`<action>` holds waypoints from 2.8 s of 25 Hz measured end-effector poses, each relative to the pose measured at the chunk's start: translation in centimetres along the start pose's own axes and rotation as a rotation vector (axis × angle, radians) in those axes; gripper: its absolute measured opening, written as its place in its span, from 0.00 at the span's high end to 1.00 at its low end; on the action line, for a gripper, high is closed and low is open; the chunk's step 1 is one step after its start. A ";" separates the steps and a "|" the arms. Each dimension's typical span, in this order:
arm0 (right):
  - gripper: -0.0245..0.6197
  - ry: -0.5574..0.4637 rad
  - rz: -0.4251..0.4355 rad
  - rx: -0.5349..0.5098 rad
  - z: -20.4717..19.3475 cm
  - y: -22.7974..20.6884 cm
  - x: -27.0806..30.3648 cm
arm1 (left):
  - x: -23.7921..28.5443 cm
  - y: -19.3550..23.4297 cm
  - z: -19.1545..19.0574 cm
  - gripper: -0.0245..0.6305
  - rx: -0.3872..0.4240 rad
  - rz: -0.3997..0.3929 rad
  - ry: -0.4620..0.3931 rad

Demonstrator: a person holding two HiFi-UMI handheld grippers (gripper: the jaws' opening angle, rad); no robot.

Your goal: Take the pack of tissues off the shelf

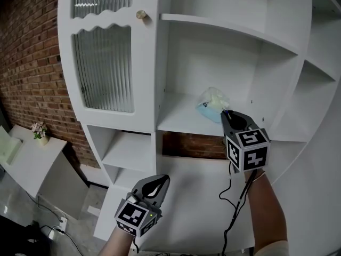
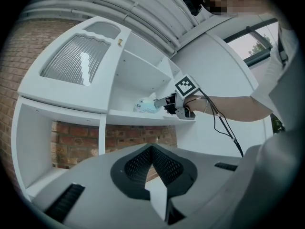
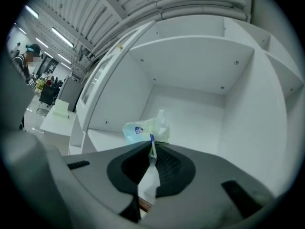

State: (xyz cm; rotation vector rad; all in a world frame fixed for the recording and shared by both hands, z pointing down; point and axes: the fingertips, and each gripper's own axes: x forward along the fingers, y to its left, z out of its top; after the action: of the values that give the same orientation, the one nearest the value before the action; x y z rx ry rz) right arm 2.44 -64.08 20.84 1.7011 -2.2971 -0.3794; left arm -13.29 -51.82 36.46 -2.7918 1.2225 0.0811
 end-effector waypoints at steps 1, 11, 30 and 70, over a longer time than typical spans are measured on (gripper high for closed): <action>0.94 -0.012 0.004 -0.010 0.3 0.4 -0.7 | -0.2 -0.3 0.1 0.94 -0.003 0.001 0.000; 0.94 -0.100 0.067 0.022 -0.8 4.0 -9.9 | -3.2 -5.3 0.4 0.94 -0.013 -0.004 0.026; 0.94 -0.070 0.192 0.148 -13.2 14.6 -28.0 | -11.8 -15.1 0.0 0.94 -0.038 0.051 0.056; 0.94 -0.030 0.195 0.279 -16.5 16.2 -28.1 | -11.2 -14.8 -1.5 0.94 -0.027 0.076 0.070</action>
State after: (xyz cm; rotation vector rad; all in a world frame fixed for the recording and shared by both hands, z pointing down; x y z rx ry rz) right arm 1.82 -33.50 40.63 1.5741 -2.6106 -0.0456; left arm -9.97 -33.86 39.85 -2.7929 1.3532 0.0059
